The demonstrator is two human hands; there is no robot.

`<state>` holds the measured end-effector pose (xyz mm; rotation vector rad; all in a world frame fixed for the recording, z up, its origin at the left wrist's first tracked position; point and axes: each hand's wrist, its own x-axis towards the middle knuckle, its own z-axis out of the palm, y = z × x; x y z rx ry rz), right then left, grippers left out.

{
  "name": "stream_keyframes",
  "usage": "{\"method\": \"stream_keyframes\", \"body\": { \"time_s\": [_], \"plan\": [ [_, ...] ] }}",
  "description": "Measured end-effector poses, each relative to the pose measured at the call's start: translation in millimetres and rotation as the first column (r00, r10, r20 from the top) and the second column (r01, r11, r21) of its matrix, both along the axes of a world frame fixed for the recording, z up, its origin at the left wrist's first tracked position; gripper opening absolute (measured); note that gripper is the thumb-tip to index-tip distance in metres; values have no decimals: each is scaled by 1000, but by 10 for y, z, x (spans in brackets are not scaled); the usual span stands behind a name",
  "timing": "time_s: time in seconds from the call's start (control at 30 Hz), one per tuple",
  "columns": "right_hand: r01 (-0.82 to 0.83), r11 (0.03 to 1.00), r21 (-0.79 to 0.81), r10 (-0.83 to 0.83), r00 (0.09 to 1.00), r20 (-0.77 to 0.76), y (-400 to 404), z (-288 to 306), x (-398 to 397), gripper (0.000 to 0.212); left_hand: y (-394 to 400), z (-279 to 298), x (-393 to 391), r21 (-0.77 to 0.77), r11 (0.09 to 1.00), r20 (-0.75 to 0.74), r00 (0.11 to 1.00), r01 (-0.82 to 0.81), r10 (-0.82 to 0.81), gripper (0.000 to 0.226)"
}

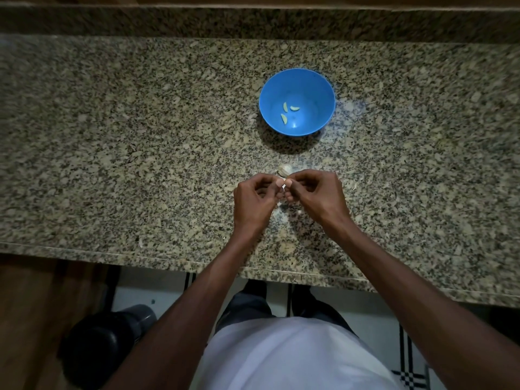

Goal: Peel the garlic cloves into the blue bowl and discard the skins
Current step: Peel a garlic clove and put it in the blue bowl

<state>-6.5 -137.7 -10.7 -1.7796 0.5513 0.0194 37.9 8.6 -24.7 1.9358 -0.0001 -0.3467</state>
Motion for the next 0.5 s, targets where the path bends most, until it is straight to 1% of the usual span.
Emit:
{"method": "stream_keyframes", "body": {
  "time_s": [0.07, 0.13, 0.2, 0.3, 0.37, 0.43, 0.5],
  "plan": [
    [13, 998, 61, -14, 1000, 13, 7, -16, -42, 19, 5, 2, -6, 19, 1000, 21, 1000, 15, -15, 12],
    [13, 998, 56, -15, 1000, 23, -2, -30, -71, 17, 13, 25, -22, 16, 999, 48, 998, 42, -42, 12],
    [6, 996, 88, -8, 1000, 17, -12, -40, -83, 16, 31, 41, -34, 9, 997, 76, 994, 79, -79, 11],
    [-7, 973, 232, 7, 1000, 3, -19, -39, -95, 16, 67, 38, -42, -16, 996, 76, 993, 90, -88, 11],
    [-15, 961, 276, 12, 1000, 14, -4, -26, -116, 16, 80, 31, -44, -30, 997, 67, 995, 75, -73, 11],
    [-6, 976, 217, 1, 1000, 26, 11, -25, -139, 15, 75, 38, -63, -56, 996, 45, 997, 66, -64, 10],
    [1, 998, 70, -3, 999, 34, 8, -39, -148, 14, 57, 47, -88, -67, 995, 38, 996, 77, -75, 11]
  ]
}}
